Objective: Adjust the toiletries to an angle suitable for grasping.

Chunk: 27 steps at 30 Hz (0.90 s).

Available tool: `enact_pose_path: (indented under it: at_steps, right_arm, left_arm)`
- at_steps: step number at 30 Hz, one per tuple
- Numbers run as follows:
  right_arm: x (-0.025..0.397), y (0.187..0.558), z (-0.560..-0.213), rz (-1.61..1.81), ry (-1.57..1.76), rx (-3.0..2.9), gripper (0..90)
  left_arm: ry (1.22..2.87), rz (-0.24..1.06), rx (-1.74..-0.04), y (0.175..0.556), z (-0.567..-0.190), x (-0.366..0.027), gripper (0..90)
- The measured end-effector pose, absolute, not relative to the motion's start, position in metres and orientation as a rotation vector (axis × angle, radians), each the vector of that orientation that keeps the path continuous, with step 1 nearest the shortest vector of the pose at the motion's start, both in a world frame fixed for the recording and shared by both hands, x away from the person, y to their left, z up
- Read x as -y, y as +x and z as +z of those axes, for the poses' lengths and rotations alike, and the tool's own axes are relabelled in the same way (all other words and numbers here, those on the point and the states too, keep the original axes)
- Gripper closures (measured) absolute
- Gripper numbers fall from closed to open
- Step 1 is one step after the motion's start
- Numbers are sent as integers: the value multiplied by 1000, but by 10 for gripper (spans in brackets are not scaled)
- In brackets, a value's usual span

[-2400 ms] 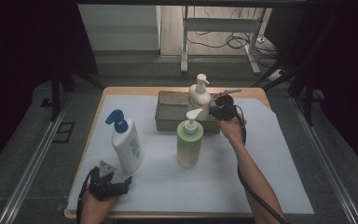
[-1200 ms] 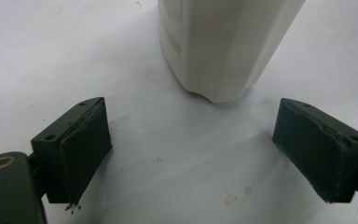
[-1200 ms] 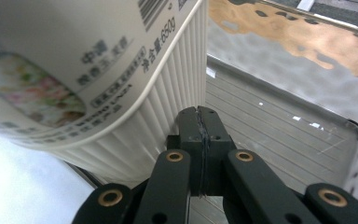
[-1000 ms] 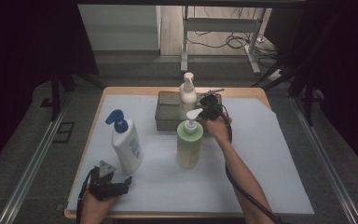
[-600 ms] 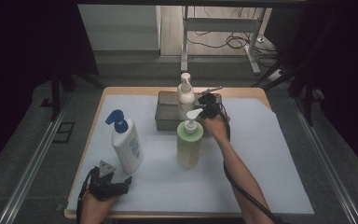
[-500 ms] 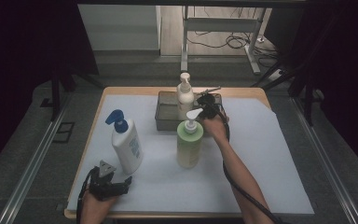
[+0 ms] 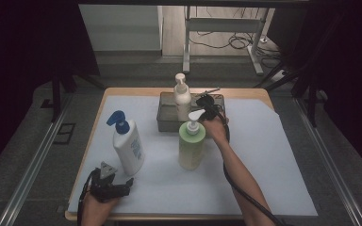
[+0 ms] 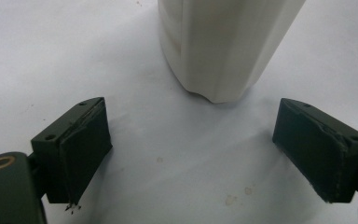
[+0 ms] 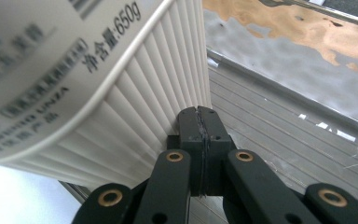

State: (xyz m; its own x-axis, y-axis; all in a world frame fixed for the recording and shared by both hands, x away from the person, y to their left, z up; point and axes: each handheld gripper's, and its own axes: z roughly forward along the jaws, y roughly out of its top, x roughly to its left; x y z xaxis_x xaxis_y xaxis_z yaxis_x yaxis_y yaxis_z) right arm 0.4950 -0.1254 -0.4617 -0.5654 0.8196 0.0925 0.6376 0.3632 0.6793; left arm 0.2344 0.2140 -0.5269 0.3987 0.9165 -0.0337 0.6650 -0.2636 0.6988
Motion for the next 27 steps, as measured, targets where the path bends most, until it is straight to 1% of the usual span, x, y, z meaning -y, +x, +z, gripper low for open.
enact_pose_path:
  at_steps: [27]
  right_arm:
    - [109,497,-463,1020,1270,-2415,896]
  left_arm:
    - [2021,507,-1345,234,-527,-214,106]
